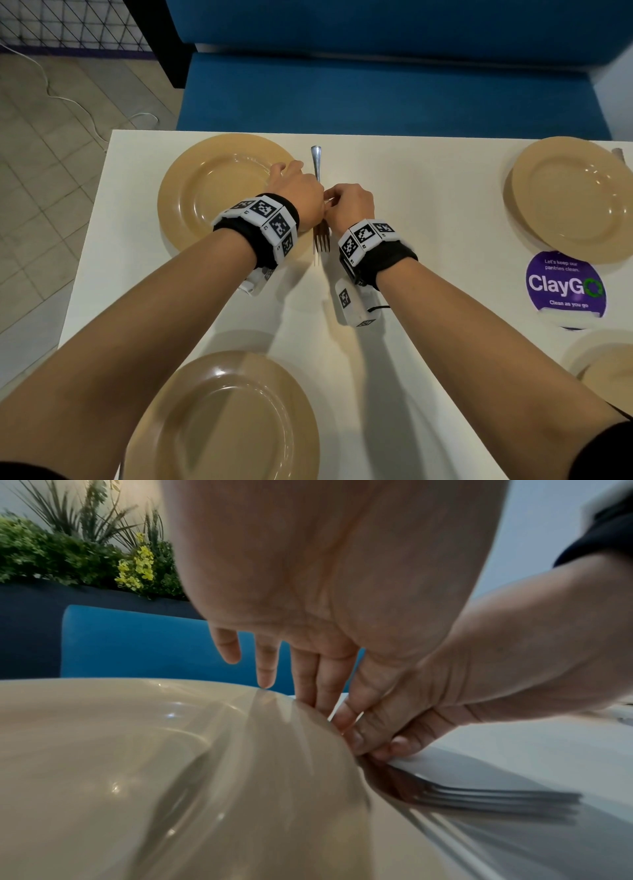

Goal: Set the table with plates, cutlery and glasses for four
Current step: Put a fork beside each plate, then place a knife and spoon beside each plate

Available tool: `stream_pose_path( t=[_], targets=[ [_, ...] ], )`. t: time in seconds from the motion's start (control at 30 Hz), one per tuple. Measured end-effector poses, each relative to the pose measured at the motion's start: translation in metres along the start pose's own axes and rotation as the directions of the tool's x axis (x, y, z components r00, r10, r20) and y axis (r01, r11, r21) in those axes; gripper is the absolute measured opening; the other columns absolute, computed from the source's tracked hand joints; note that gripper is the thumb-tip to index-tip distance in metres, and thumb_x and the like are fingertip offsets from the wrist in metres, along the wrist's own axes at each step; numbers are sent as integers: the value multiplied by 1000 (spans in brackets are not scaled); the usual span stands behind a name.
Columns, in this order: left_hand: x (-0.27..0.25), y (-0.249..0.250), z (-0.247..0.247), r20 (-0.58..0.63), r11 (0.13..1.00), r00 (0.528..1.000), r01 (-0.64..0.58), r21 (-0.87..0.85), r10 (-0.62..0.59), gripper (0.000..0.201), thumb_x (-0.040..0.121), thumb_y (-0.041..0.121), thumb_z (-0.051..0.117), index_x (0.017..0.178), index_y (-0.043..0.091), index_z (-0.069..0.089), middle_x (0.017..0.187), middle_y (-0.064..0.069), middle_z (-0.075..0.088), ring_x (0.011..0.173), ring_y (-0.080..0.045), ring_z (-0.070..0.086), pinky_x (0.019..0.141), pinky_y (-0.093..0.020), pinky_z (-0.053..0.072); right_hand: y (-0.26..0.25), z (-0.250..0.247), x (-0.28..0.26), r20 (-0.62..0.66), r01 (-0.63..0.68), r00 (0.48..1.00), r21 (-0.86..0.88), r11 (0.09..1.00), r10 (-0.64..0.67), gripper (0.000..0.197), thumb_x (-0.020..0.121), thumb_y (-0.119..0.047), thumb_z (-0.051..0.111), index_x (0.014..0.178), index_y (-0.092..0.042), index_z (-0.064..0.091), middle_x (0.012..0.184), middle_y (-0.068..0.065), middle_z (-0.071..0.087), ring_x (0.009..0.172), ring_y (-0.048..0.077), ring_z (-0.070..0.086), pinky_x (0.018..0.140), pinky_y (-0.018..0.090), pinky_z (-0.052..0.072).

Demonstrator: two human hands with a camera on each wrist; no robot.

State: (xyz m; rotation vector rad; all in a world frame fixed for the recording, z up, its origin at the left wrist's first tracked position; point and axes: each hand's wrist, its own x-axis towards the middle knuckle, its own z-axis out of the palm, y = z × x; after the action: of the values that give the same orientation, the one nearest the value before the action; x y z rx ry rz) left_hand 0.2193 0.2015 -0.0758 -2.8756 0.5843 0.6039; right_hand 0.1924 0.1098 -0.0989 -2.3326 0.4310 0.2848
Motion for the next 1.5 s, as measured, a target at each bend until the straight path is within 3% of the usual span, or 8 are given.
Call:
stream_pose_path(
  t=[0.37,0.5,0.63,0.77,0.87,0.97,1.27,1.5],
  targets=[
    [-1,0,0,-17,1000,1000,-12,17,13,35,96,29,34,113,19,62,123,-1,60,140,-26,23,110,-45,19,2,0,2,4,-3,1000,29,1000,3,24,85,-7,57,105,-11,70,99,11,71,91,25,65,81,27,49],
    [-11,-1,-5,-178,983,984,-10,-182,-23,38,95,24,39,130,22,54,134,-1,55,137,-25,27,109,-42,20,9,-6,-2,8,-4,1000,69,998,3,24,83,-12,64,107,-9,68,96,10,71,91,23,65,86,27,50],
    [-23,4,-19,-345,867,925,-39,-497,-156,40,93,19,45,132,24,51,124,2,61,124,-23,38,101,-34,31,19,-25,-12,-46,-3,999,150,989,10,32,84,-19,67,115,-11,61,103,6,67,92,25,66,89,36,52],
    [-36,32,-35,-319,622,902,-74,-779,-292,34,90,19,51,124,23,53,103,8,62,112,-20,49,85,-26,40,32,-69,-29,-191,8,981,217,976,35,39,85,-20,64,122,-12,56,112,5,64,97,20,62,86,25,46],
    [-45,72,-48,-283,500,919,-115,-859,-274,33,89,19,53,122,22,54,97,9,60,92,-12,54,77,-21,41,53,-110,-47,-280,10,958,229,973,56,38,86,-20,62,123,-13,56,113,4,64,97,18,62,83,21,41],
    [-56,129,-59,-283,469,941,-169,-867,-183,31,89,20,54,120,22,55,97,8,61,81,-9,53,66,-18,41,88,-153,-67,-364,-12,927,219,976,93,36,86,-21,61,121,-13,57,112,3,65,99,19,62,86,24,42],
    [-64,345,-70,-191,530,971,-239,-814,146,34,87,22,58,121,21,54,104,2,63,92,-15,58,81,-25,46,264,-293,-110,-485,-170,829,258,951,280,32,84,-20,62,116,-12,61,111,6,67,104,21,61,87,23,41],
    [-24,529,-66,-48,642,980,-164,-749,193,42,92,30,54,131,14,49,122,-6,62,111,-24,58,95,-33,46,445,-395,-117,-436,-398,794,154,904,424,30,86,-22,59,114,-13,63,116,12,66,108,29,60,87,27,45]
  ],
)
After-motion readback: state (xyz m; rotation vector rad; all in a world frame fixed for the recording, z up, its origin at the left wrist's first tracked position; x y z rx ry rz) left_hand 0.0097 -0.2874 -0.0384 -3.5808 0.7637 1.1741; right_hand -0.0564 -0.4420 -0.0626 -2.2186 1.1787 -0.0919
